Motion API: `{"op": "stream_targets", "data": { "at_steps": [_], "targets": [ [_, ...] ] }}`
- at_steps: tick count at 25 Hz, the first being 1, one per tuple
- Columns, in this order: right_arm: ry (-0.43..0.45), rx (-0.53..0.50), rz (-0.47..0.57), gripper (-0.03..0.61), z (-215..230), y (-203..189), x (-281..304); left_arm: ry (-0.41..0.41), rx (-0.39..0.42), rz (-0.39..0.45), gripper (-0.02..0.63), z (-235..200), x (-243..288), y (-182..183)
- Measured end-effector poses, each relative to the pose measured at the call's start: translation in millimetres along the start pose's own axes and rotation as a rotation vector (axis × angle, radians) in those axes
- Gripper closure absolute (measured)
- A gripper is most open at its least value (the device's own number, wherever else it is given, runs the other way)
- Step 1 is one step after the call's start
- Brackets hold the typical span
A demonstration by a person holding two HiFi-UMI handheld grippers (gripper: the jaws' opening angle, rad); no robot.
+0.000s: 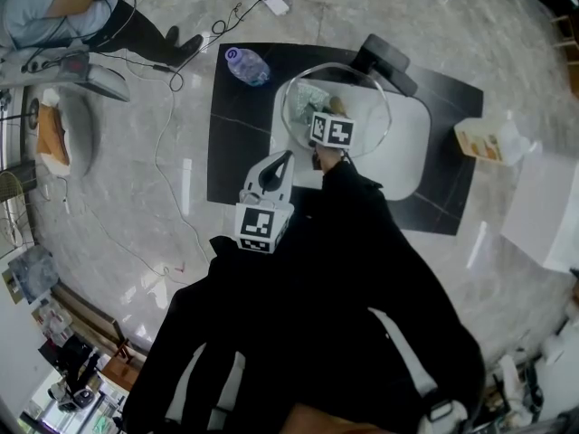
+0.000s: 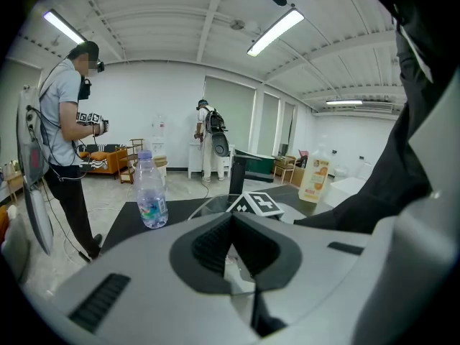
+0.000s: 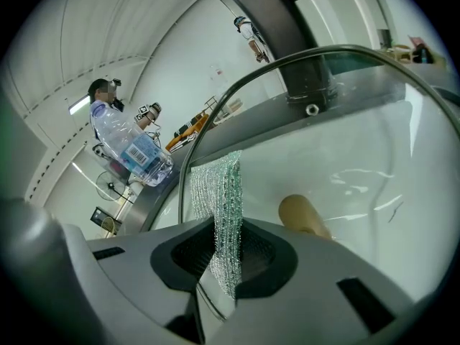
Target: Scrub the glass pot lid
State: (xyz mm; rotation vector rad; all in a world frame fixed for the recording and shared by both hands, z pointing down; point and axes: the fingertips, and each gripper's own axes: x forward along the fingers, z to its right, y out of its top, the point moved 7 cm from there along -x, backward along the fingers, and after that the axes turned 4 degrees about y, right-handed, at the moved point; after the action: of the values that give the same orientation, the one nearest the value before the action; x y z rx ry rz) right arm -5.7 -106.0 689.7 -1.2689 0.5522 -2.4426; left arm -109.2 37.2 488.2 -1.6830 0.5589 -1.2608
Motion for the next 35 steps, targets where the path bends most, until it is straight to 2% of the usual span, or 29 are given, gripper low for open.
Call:
{"op": "stream_targets", "data": {
  "at_steps": [35],
  "targets": [
    [-0.121, 0.029, 0.052, 0.512, 54.8, 2.6, -47.6, -0.051, 0.049, 0.025, 0.619, 10.7, -0.2, 8.9]
  ]
}}
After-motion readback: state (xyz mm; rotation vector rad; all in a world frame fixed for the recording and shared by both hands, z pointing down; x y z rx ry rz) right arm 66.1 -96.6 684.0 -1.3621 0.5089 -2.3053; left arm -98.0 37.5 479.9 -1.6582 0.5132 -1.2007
